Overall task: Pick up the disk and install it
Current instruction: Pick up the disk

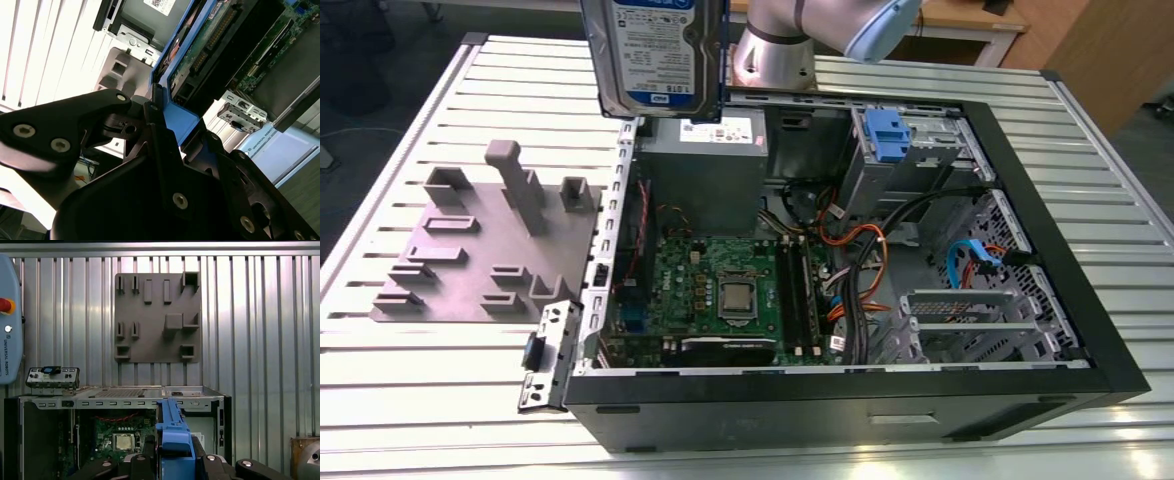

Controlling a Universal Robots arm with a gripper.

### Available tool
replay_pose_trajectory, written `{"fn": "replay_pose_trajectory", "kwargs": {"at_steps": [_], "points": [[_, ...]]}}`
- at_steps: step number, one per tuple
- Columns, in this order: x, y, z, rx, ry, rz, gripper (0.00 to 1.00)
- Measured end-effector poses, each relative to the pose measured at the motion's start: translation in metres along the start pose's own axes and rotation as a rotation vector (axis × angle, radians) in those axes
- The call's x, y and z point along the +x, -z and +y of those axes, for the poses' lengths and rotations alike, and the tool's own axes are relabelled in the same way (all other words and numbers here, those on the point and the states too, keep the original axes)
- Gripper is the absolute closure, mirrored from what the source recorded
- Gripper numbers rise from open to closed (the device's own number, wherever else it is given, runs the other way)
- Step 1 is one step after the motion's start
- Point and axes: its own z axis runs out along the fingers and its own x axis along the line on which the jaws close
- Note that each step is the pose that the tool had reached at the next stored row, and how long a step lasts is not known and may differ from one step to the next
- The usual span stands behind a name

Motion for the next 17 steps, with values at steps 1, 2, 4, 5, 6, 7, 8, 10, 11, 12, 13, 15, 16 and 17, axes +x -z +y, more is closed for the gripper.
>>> {"fn": "replay_pose_trajectory", "kwargs": {"at_steps": [1,2,4,5,6,7,8,10,11,12,13,15,16,17], "points": [[0.0000,0.0000,-0.0005,0.0000,0.000,0.0000,0.64],[0.0000,0.0000,-0.0010,0.0000,0.000,0.0000,0.64],[0.0000,0.0000,-0.0017,0.0001,0.000,-0.0001,0.64],[-0.0001,0.0000,-0.0020,0.0000,0.000,0.0000,0.64],[-0.0001,0.0000,-0.0024,0.0001,0.000,-0.0001,0.64],[-0.0001,0.0000,-0.0028,0.0001,0.000,0.0000,0.64],[-0.0001,0.0000,-0.0034,0.0001,0.000,0.0000,0.64],[-0.0002,0.0000,-0.0049,0.0000,0.000,0.0000,0.64],[-0.0002,0.0001,-0.0055,0.0000,0.000,0.0000,0.64],[-0.0002,0.0001,-0.0061,0.0000,0.000,0.0000,0.64],[-0.0002,0.0001,-0.0068,0.0000,0.000,0.0000,0.64],[-0.0002,0.0001,-0.0080,0.0000,0.000,0.0001,0.64],[-0.0002,0.0001,-0.0086,0.0000,0.000,0.0000,0.64],[-0.0003,0.0001,-0.0090,0.0000,0.000,0.0000,0.64]]}}
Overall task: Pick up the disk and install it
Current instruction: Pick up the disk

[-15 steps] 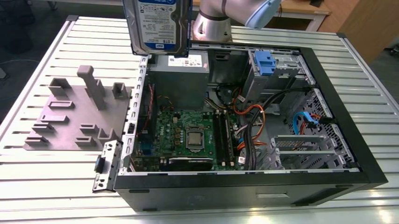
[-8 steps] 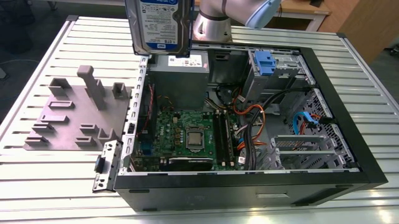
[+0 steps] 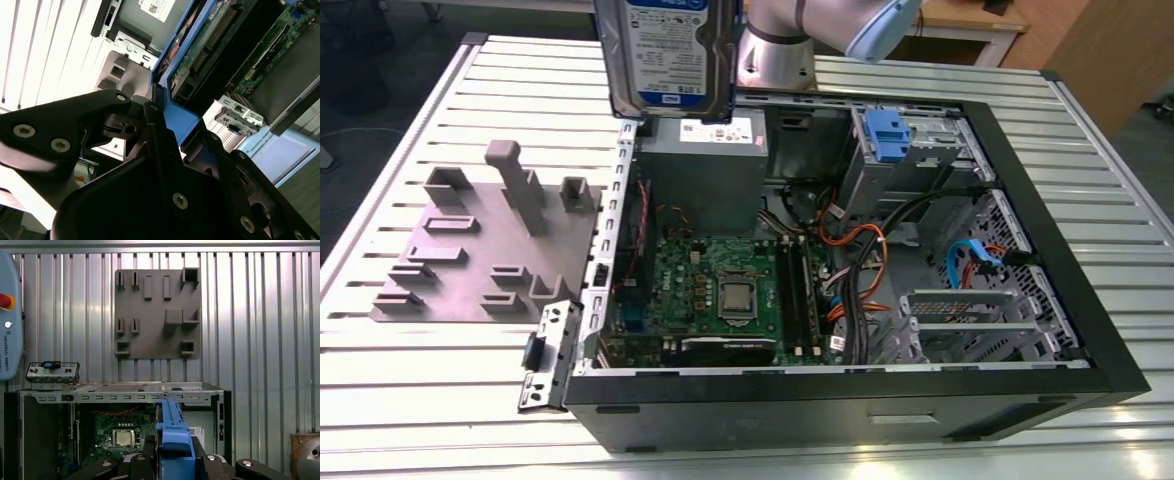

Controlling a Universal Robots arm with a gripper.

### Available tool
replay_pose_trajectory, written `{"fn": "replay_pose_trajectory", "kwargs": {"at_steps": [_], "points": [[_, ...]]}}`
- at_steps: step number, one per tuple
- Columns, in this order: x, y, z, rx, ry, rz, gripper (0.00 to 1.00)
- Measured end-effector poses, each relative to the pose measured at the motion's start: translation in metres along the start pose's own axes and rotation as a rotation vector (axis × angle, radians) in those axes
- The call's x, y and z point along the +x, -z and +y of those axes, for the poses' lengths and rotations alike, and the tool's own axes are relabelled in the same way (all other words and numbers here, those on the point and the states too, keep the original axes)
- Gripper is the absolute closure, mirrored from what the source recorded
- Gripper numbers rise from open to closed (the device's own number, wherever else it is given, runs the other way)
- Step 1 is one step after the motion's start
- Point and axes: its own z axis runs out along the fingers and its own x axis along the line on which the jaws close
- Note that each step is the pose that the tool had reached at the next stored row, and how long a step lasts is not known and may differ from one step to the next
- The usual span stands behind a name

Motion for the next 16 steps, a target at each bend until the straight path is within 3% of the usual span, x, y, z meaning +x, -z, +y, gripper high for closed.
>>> {"fn": "replay_pose_trajectory", "kwargs": {"at_steps": [16], "points": [[0.0001,0.0000,-0.0035,0.0000,0.000,0.0001,0.64]]}}
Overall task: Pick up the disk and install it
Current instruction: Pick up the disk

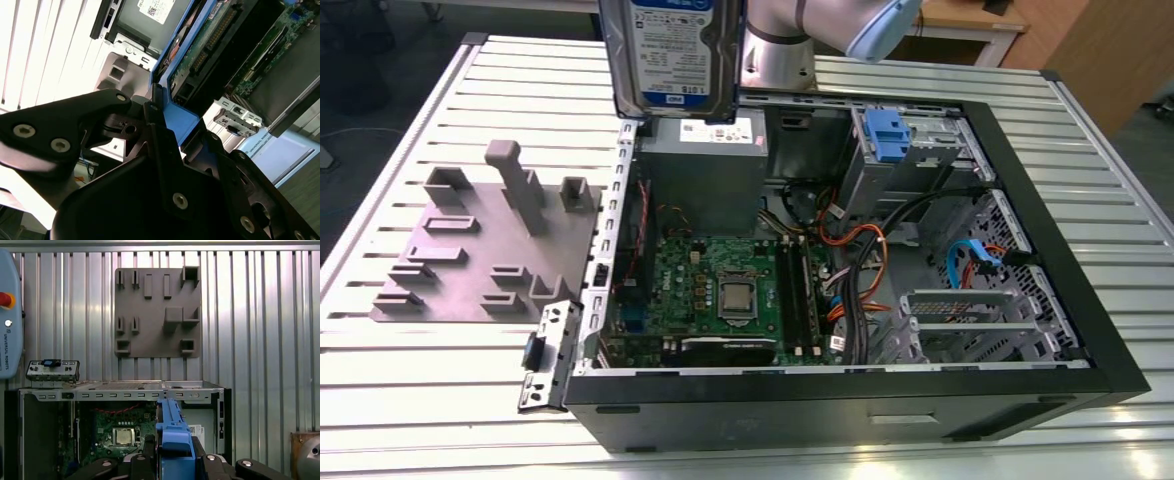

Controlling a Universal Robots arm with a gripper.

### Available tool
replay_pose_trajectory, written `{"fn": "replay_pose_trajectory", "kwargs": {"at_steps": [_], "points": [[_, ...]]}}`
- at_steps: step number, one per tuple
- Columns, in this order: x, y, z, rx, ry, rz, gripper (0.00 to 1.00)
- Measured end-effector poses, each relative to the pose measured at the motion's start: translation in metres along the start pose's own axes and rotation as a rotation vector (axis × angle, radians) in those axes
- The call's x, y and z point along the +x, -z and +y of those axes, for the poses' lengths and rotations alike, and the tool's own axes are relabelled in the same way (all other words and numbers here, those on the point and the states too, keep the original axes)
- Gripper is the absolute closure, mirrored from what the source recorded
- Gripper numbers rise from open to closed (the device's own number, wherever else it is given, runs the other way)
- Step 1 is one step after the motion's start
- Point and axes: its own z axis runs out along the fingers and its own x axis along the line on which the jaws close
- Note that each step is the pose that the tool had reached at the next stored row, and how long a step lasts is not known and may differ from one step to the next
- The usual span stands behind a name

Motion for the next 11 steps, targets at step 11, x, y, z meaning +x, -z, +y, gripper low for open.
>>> {"fn": "replay_pose_trajectory", "kwargs": {"at_steps": [11], "points": [[-0.0001,0.0000,-0.0043,0.0000,0.000,0.0000,0.64]]}}
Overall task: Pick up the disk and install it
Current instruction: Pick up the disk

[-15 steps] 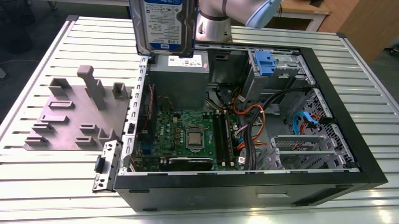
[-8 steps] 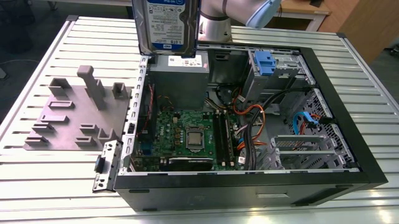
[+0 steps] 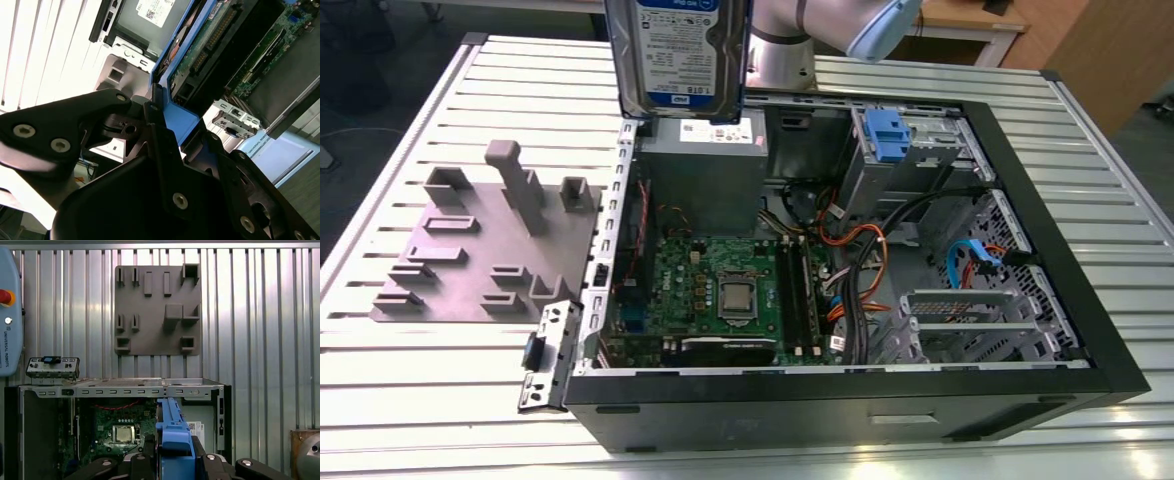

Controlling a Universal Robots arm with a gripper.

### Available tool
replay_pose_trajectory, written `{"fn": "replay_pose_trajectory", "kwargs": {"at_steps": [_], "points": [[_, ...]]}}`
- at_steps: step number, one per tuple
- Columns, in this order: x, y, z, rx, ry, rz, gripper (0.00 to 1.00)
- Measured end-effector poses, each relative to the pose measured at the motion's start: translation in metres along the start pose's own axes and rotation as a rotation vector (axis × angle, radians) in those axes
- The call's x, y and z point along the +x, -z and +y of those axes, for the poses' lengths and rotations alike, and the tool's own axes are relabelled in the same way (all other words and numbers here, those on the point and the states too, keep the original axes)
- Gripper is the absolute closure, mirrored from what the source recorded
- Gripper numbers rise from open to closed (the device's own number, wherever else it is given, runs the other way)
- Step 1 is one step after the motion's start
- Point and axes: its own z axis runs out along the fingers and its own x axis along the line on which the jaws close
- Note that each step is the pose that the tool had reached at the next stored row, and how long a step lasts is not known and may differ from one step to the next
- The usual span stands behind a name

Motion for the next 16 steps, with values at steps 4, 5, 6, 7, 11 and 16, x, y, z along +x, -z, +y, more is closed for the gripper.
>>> {"fn": "replay_pose_trajectory", "kwargs": {"at_steps": [4,5,6,7,11,16], "points": [[0.0000,0.0000,-0.0013,0.0000,0.000,0.0000,0.64],[-0.0001,0.0000,-0.0016,0.0000,0.000,0.0000,0.64],[-0.0001,0.0000,-0.0017,0.0000,0.000,0.0000,0.64],[0.0000,0.0000,-0.0020,0.0000,0.000,0.0000,0.64],[0.0003,0.0000,-0.0030,0.0000,0.000,0.0000,0.64],[0.0001,0.0000,-0.0069,-0.0001,0.000,0.0001,0.64]]}}
